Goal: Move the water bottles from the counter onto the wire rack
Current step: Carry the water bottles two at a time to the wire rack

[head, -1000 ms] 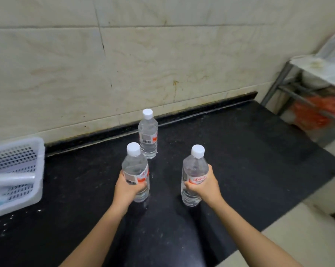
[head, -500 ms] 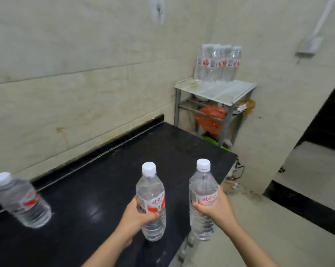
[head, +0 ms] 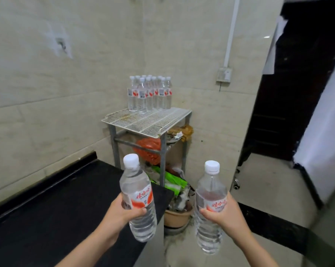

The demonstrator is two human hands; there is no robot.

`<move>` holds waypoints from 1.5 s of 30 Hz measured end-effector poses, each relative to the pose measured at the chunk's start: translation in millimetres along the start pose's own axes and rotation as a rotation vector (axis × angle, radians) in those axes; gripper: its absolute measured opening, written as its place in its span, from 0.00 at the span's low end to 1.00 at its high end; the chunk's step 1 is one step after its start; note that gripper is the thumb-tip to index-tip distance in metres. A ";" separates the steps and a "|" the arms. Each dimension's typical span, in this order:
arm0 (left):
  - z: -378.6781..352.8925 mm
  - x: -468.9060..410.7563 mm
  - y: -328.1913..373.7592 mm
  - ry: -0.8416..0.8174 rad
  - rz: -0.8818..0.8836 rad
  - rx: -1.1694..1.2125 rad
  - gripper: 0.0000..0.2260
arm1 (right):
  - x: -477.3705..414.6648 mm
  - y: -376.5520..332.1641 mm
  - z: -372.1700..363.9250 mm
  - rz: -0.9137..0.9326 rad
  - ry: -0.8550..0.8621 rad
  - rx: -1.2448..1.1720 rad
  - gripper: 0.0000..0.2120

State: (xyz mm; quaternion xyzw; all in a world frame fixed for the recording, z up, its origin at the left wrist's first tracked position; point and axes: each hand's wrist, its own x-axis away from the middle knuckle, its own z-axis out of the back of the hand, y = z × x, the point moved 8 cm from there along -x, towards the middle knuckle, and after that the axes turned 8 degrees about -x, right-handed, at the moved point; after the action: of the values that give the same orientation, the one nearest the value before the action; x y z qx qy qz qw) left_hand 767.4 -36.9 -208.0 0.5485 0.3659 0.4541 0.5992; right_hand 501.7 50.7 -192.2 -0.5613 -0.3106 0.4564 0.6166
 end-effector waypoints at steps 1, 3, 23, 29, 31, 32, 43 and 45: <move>-3.3 -13.6 9.2 0.001 -0.022 -0.008 0.35 | -13.6 -0.9 6.4 0.004 0.011 -0.023 0.30; -6.7 -42.5 26.1 0.005 -0.066 -0.027 0.33 | -44.9 -0.6 16.4 0.016 0.028 -0.071 0.27; 55.2 -356.5 134.6 0.416 -0.371 -0.069 0.37 | -402.5 -24.2 -3.0 0.133 0.027 -0.063 0.28; 52.8 -403.2 131.9 0.536 -0.291 -0.011 0.25 | -494.9 -48.1 -4.3 0.247 0.024 -0.224 0.33; 54.1 -421.4 126.8 0.555 -0.250 -0.001 0.28 | -528.4 -60.0 -10.4 0.289 -0.027 -0.291 0.30; 57.3 -430.3 121.6 0.574 -0.228 0.002 0.32 | -545.2 -64.1 -14.3 0.307 -0.059 -0.314 0.28; 25.1 -502.9 137.7 0.811 -0.126 -0.077 0.38 | -703.3 -57.6 -76.7 0.290 -0.431 -0.329 0.30; 23.0 -507.1 137.7 0.847 -0.105 -0.074 0.36 | -715.7 -53.9 -94.3 0.285 -0.472 -0.294 0.33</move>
State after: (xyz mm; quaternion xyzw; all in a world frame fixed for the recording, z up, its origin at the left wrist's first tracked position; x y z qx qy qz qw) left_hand 607.1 -525.8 -98.9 0.2725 0.5905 0.6209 0.4377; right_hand 318.3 -637.7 -63.8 -0.5610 -0.4261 0.6060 0.3695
